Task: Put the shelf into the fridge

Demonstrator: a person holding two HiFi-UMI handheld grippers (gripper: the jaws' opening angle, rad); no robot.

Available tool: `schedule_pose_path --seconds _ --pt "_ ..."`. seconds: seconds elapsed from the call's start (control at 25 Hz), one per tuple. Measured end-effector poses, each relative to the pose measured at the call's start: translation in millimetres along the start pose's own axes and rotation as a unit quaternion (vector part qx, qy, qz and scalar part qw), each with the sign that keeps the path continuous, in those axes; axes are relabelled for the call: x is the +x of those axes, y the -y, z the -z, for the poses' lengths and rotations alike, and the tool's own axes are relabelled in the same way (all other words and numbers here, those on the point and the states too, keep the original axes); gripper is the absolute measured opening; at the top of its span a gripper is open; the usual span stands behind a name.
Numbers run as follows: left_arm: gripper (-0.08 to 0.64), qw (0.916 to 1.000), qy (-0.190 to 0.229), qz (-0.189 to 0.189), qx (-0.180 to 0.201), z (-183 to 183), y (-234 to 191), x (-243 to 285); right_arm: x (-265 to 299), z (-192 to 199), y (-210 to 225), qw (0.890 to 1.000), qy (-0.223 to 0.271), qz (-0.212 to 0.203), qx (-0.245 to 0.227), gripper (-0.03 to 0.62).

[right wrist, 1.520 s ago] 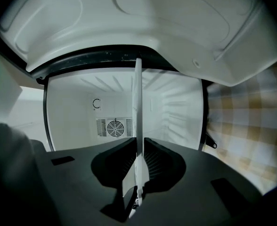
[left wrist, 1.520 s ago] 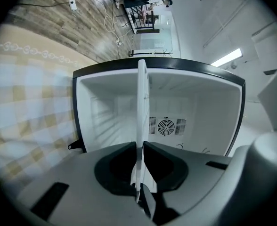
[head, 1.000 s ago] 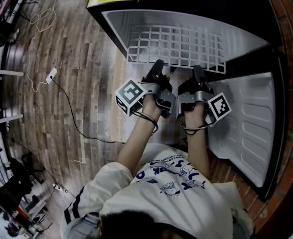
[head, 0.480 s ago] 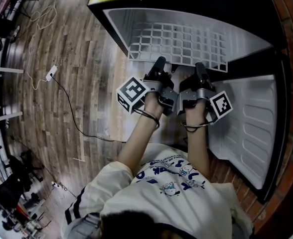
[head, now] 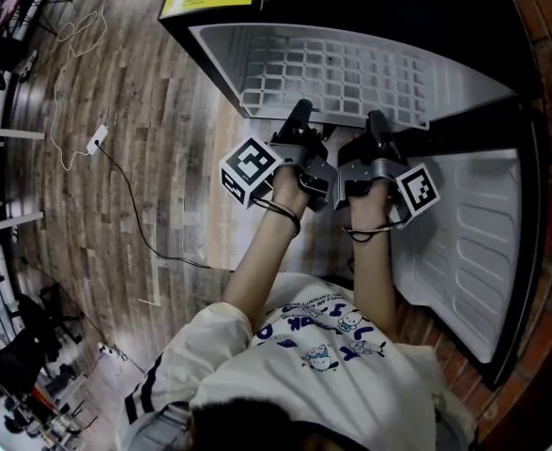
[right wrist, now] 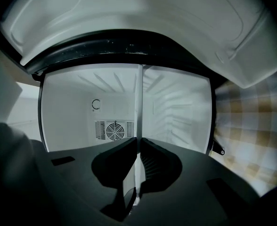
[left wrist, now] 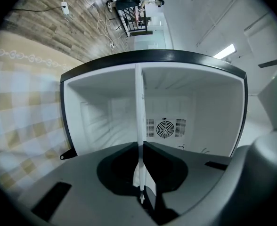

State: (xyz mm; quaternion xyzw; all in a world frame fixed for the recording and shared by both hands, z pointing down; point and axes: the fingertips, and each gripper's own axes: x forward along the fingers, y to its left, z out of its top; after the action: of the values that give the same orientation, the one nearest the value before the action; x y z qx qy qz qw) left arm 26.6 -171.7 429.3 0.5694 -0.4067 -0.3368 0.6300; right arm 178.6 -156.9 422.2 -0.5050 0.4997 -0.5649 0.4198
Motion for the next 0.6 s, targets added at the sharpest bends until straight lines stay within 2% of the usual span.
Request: schedule_pose_path --seconds 0.6 --pt "0.041 1.0 0.003 0.001 0.004 0.5 -4.4 2.3 0.9 -1.0 4.2 1.0 0.003 -0.002 -0.002 0.043"
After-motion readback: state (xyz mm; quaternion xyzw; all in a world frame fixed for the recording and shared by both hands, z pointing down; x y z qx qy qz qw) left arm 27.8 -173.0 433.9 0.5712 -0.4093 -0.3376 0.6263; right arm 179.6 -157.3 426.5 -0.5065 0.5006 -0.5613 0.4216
